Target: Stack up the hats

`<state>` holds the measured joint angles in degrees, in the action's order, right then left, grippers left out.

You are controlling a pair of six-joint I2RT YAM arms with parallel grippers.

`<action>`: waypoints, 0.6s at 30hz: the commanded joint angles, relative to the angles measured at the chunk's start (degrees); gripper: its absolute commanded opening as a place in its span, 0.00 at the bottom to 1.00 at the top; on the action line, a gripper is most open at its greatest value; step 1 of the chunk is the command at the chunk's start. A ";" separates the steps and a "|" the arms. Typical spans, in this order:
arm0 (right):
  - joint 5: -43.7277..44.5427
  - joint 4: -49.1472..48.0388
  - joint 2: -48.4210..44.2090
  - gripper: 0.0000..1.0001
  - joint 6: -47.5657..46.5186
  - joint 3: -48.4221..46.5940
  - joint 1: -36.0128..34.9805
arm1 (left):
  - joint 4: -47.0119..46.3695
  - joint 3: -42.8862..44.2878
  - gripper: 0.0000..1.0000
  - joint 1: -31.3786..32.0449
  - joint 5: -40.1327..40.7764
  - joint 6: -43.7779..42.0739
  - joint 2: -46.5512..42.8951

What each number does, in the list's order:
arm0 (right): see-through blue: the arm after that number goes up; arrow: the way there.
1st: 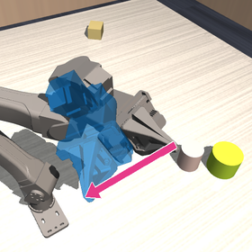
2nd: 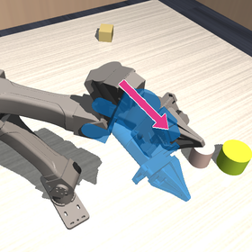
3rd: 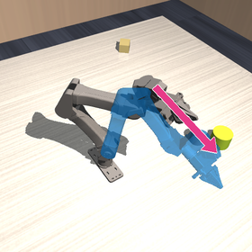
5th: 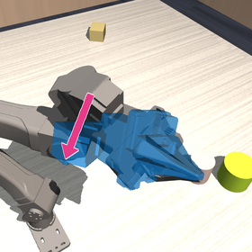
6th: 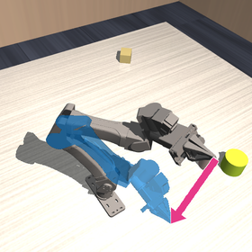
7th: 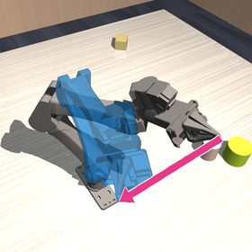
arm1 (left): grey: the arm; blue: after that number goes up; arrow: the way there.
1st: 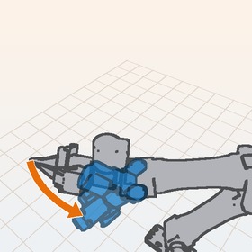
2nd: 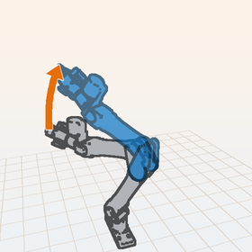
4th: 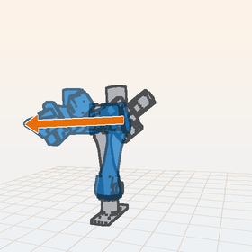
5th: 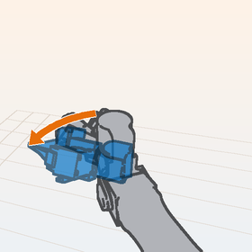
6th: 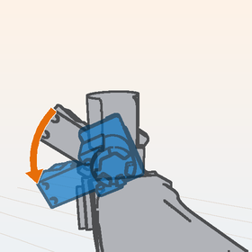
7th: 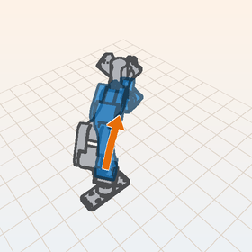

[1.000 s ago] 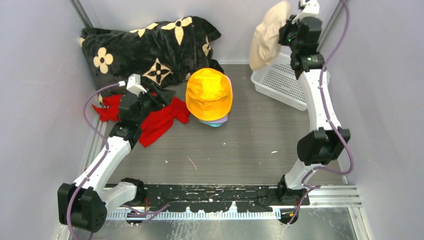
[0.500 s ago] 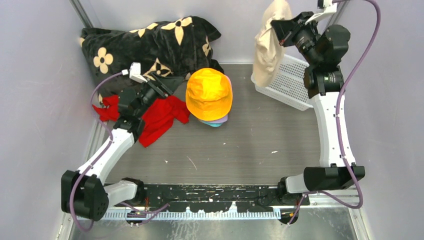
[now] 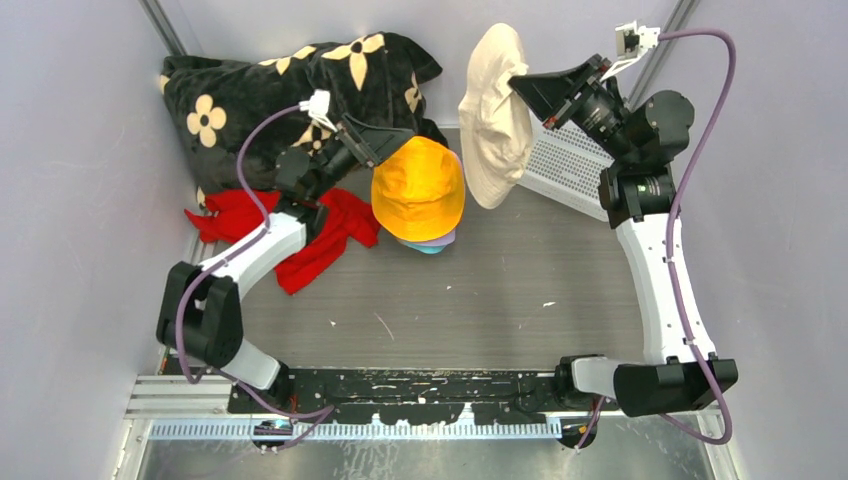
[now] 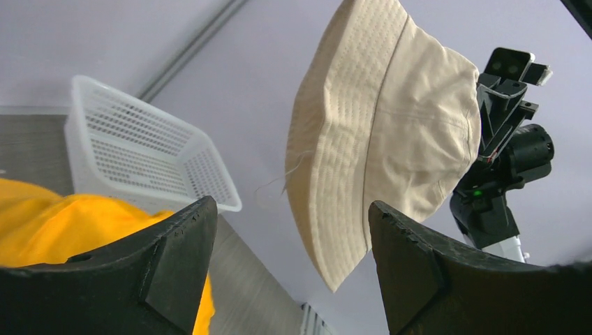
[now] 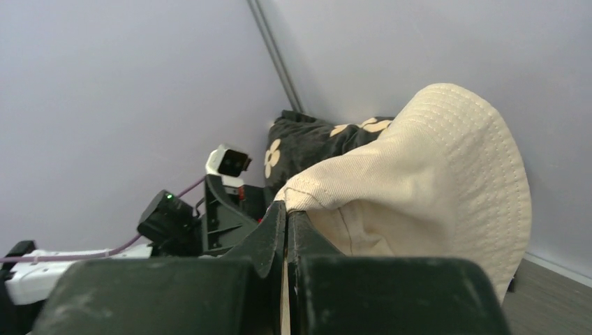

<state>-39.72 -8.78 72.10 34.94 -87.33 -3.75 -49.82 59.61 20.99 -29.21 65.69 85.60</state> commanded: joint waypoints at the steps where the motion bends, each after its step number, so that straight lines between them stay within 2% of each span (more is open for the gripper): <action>1: -2.80 -5.97 -2.76 0.01 2.34 1.91 -2.15 | -6.50 6.00 0.80 3.38 -2.51 1.36 3.85; 9: -2.81 -6.61 -3.20 0.01 1.63 5.04 -4.72 | -1.23 11.52 0.79 8.69 -0.56 -4.07 8.79; 14: -2.50 -6.22 -3.50 0.01 0.86 6.17 -4.95 | -3.09 11.97 0.76 9.86 -0.03 -3.68 9.23; 15: -2.20 -5.84 -3.48 0.01 0.51 6.31 -4.95 | -3.19 11.92 0.71 10.03 0.07 -3.72 9.09; 18: -0.57 -3.80 -3.55 0.01 -0.99 6.17 -4.93 | -3.64 11.14 0.48 10.21 0.16 -3.77 8.33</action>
<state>-42.04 -11.20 70.72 35.94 -80.82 -8.51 -50.13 69.12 30.98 -29.74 63.31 95.35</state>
